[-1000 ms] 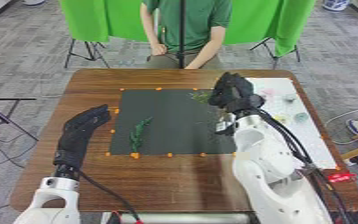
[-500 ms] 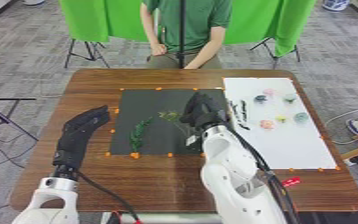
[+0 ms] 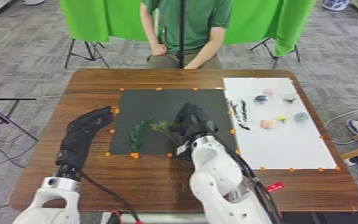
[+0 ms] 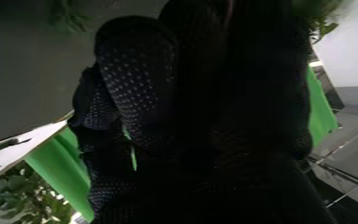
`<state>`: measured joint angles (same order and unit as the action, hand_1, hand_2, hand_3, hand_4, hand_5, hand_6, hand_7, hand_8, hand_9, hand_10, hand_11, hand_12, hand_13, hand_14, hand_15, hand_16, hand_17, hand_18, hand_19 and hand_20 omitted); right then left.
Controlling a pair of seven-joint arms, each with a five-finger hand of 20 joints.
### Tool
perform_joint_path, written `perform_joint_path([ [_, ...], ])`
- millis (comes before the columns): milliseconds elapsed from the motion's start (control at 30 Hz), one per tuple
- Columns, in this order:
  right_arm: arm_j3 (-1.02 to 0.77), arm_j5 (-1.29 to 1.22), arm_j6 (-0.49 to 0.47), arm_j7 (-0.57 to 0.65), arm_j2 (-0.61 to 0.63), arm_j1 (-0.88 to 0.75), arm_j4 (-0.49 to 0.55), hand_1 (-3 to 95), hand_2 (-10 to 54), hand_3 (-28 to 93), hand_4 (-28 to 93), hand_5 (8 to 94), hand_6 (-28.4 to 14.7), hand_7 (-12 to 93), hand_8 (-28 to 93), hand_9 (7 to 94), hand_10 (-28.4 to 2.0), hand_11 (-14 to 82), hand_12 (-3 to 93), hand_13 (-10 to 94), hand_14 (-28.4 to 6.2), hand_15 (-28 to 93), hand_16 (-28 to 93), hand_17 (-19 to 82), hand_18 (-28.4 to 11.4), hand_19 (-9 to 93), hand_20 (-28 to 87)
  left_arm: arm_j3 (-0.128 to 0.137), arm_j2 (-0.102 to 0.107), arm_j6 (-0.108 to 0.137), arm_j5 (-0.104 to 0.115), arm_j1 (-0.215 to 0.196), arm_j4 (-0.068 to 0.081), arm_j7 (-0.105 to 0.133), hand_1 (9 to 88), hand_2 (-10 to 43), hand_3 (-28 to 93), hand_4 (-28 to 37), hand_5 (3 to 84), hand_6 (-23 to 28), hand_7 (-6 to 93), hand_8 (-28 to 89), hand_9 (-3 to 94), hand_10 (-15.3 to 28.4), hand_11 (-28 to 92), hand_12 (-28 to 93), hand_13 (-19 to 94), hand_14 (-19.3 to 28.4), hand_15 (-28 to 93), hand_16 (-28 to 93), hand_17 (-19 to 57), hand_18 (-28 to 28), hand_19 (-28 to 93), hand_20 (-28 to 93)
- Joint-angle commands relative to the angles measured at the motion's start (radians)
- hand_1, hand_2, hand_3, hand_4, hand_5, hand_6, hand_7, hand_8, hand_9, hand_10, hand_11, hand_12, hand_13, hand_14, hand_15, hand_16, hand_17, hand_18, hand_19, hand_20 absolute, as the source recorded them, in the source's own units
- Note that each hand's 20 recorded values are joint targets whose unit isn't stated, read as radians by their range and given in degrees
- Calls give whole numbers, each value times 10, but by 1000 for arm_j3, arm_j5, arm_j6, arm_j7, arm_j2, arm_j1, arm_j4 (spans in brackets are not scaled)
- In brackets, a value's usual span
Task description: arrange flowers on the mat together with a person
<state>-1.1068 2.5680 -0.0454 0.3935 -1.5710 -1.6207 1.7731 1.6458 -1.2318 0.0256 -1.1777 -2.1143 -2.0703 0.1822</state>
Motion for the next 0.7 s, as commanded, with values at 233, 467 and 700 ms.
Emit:
perform_joint_path([
  [233, 0, -7, 14, -25, -18, 6, -5, 798, -95, -283, 361, 819, 2, 191, 75, 907, -103, 278, 245, 864, -83, 447, 331, 358, -246, 753, 479, -2, -8, -29, -6, -5, 9, -15, 309, -76, 609, -137, 468, 39, 142, -48, 424, 118, 159, 175, 340, 157, 126, 67, 54, 113, 53, 194],
  [467, -4, 25, 3, -32, 0, 0, 15, 759, -95, -283, 410, 814, 3, 187, 62, 903, -105, 281, 235, 860, -87, 448, 328, 354, -248, 751, 481, 2, -12, -39, -8, -5, 9, -16, 310, -75, 605, -137, 467, 39, 140, -48, 423, 119, 157, 176, 338, 158, 124, 70, 51, 115, 52, 192],
  [700, -1, 115, -89, -2, 69, -35, 81, 297, -88, 696, -159, 823, 5, 199, -97, 901, -111, 272, 234, 850, -108, 449, 330, 340, -259, 744, 491, 19, -13, -32, -4, -27, -4, -15, 310, -75, 604, -137, 466, 40, 138, -47, 422, 119, 155, 177, 338, 158, 122, 71, 50, 115, 51, 191],
])
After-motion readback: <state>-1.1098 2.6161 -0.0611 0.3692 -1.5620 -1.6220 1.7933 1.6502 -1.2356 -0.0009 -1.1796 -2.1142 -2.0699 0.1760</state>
